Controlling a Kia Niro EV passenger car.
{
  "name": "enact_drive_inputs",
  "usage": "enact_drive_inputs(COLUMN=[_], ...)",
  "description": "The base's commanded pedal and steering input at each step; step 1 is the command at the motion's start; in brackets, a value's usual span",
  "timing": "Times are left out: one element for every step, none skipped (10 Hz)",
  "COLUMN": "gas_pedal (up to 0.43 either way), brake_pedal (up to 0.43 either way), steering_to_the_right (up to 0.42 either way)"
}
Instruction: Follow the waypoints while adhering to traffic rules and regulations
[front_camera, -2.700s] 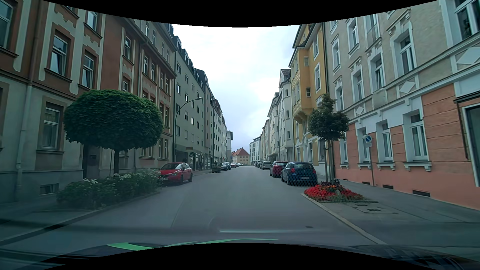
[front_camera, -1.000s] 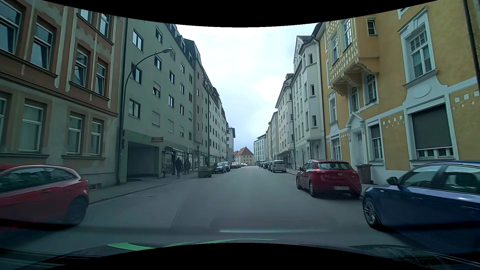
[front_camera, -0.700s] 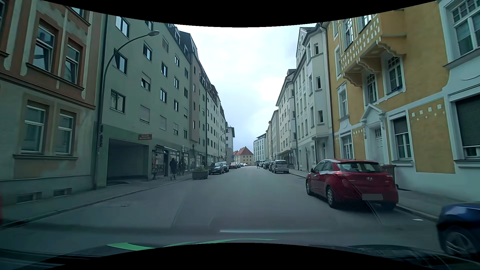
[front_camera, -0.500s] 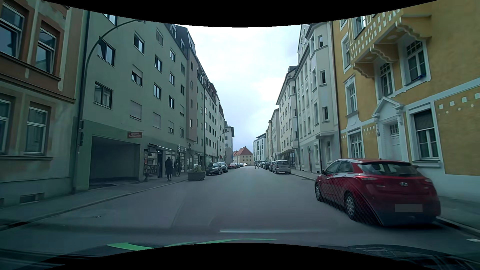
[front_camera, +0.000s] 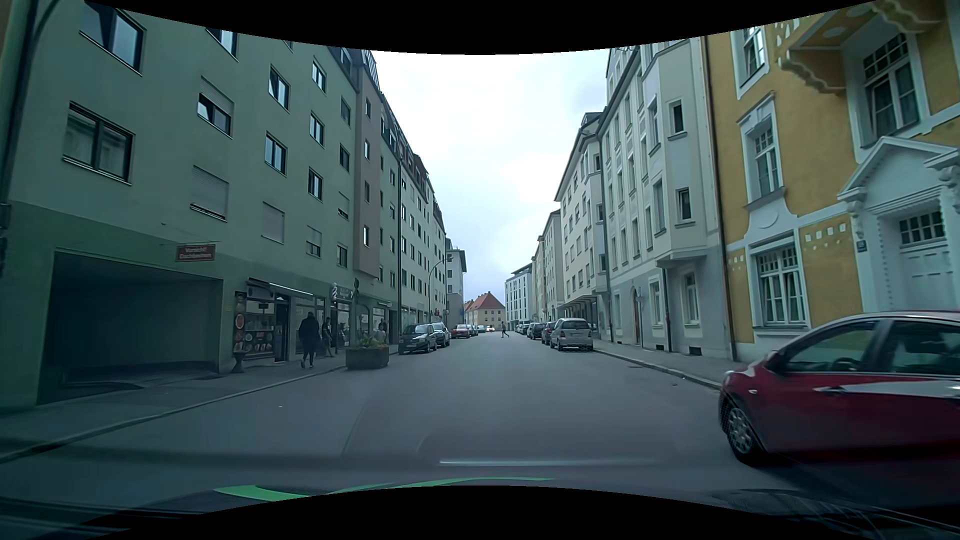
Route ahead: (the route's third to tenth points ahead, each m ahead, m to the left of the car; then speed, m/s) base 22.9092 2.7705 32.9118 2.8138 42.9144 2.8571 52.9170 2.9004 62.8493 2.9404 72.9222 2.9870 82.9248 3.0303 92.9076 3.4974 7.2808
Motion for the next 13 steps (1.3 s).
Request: enact_drive_inputs(gas_pedal=[0.000,0.000,0.000,0.000,0.000,0.000,0.000,0.000,0.000,0.000,0.000,0.000,0.000], brake_pedal=[0.000,0.000,0.000,0.000,0.000,0.000,0.000,0.000,0.000,0.000,0.000,0.000,0.000], steering_to_the_right=[0.006,0.009,0.011,0.011,0.010,0.007,0.006,0.006,0.006,0.004,0.003,0.002,0.000])
